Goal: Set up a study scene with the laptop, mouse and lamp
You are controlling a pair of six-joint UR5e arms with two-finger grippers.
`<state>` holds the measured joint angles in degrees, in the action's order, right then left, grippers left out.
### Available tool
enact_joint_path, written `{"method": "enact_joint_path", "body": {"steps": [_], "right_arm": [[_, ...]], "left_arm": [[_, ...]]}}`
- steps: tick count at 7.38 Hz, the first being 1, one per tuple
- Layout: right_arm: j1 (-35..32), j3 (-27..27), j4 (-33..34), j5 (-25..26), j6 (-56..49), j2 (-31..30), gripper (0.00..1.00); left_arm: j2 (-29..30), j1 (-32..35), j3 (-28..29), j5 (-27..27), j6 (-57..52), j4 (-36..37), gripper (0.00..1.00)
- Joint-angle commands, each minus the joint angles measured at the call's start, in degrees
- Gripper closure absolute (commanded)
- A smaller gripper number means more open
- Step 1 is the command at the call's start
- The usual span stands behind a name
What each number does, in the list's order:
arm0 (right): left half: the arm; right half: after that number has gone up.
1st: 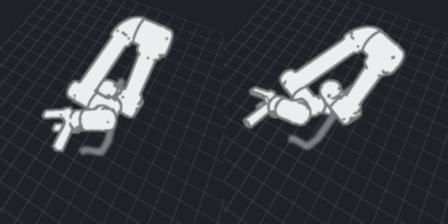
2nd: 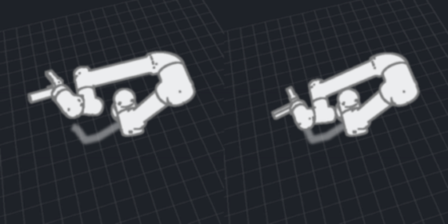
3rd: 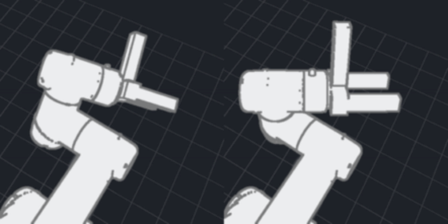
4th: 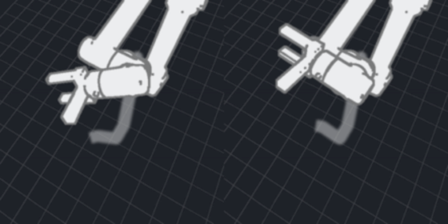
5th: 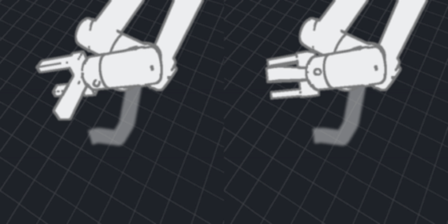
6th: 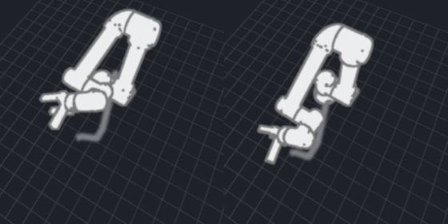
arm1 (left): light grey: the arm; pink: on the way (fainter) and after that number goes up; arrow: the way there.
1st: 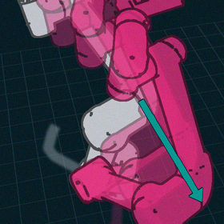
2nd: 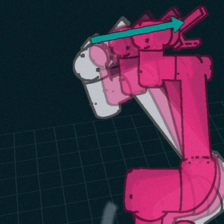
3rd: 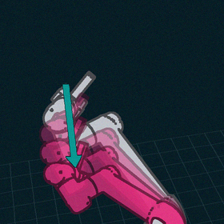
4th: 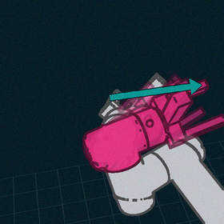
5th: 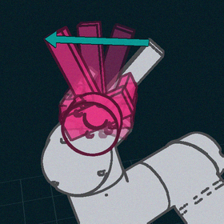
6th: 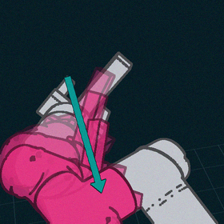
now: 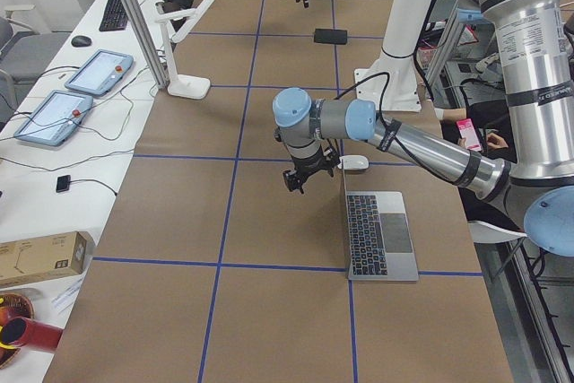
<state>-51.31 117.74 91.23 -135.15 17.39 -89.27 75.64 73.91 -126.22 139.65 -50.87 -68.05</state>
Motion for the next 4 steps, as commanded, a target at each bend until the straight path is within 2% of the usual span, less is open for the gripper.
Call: {"method": "enact_joint_path", "body": {"steps": [1,4], "right_arm": [[-0.01,0.04,-0.09,-0.02,0.01,-0.02,0.0],[-0.01,0.04,-0.09,0.24,0.01,-0.02,0.0]], "left_arm": [[0.04,-2.18,-0.17,0.27,-0.1,-0.33,0.0],[-0.05,-6.84,-0.34,0.36,-0.1,-0.51,0.0]]}}
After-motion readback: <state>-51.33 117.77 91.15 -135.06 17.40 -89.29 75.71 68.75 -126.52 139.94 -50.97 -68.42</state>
